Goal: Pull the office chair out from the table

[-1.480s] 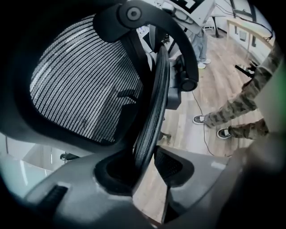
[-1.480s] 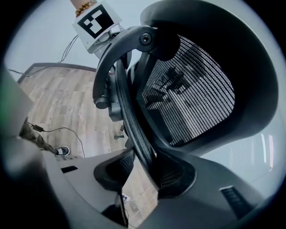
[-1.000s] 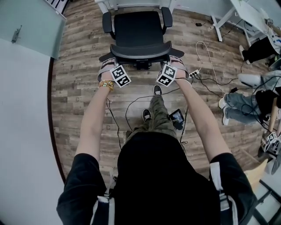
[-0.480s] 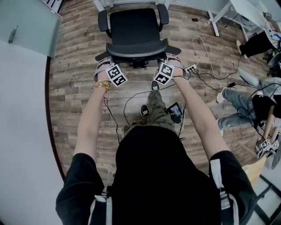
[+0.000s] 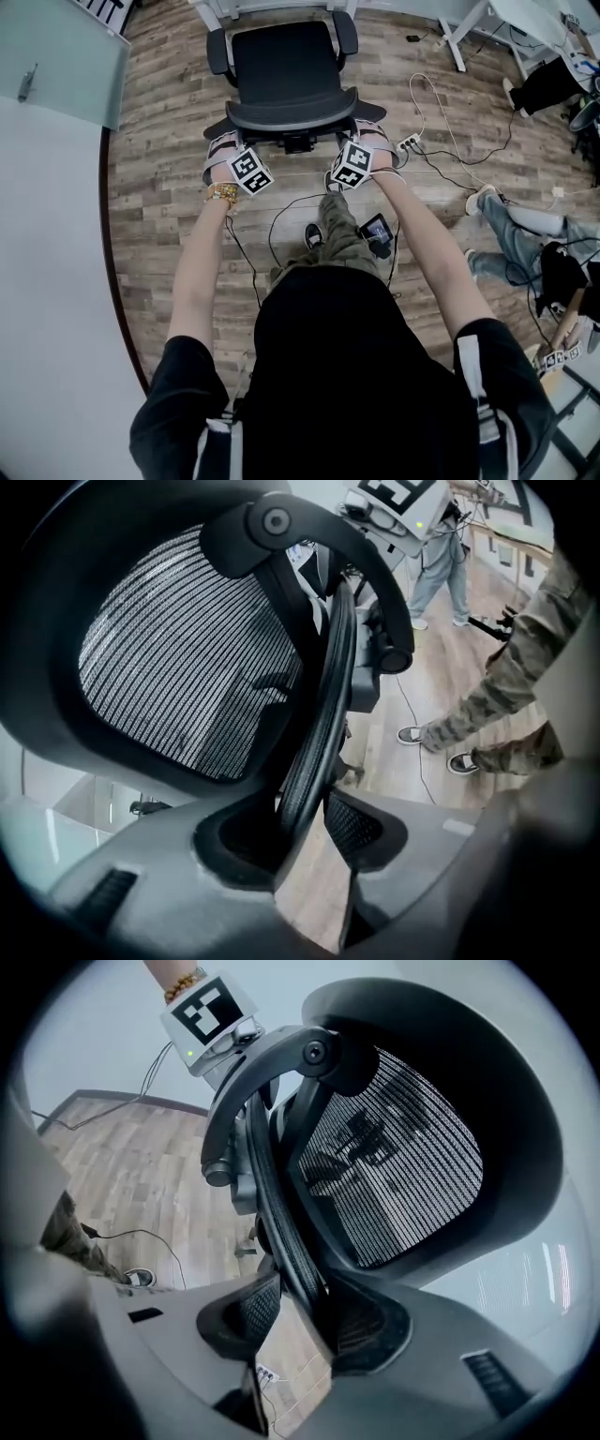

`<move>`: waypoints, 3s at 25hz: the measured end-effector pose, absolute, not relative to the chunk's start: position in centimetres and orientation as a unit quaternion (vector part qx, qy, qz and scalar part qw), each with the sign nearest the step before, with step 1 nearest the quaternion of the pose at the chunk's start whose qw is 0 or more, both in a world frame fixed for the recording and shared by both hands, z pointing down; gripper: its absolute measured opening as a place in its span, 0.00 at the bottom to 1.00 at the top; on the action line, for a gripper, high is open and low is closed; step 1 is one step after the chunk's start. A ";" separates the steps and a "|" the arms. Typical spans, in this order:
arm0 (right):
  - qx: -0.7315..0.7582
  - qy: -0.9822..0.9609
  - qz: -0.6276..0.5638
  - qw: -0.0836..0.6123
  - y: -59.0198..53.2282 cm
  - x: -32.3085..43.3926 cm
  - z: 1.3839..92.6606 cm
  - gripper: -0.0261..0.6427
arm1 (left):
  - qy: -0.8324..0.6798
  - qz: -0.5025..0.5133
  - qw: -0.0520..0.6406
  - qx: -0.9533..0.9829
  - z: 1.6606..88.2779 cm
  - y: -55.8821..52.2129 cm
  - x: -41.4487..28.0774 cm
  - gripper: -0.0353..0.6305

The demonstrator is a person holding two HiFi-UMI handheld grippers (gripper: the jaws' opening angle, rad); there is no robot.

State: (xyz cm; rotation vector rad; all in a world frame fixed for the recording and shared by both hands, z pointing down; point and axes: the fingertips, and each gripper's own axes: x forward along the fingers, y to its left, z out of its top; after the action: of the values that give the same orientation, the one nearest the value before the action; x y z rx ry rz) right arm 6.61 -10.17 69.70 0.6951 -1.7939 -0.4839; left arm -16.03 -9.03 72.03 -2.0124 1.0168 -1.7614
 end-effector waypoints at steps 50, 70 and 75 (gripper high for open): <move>0.306 -0.765 -0.205 0.528 -0.7 7.2 69.9 0.25 | 0.346 -0.583 0.171 -0.714 71.9 0.3 -14.9 0.31; 0.299 -0.773 -0.215 0.516 1.2 6.1 68.9 0.26 | 0.336 -0.593 0.162 -0.714 71.3 1.2 -16.2 0.31; 0.298 -0.775 -0.218 0.513 0.9 6.4 68.9 0.26 | 0.343 -0.590 0.166 -0.712 71.2 1.0 -15.8 0.31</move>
State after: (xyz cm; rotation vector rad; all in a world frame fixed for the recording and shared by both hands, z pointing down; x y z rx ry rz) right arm 6.41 0.88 68.94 0.7176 -1.8633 -0.5239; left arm -15.83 0.96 71.18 -2.0269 0.9761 -1.6796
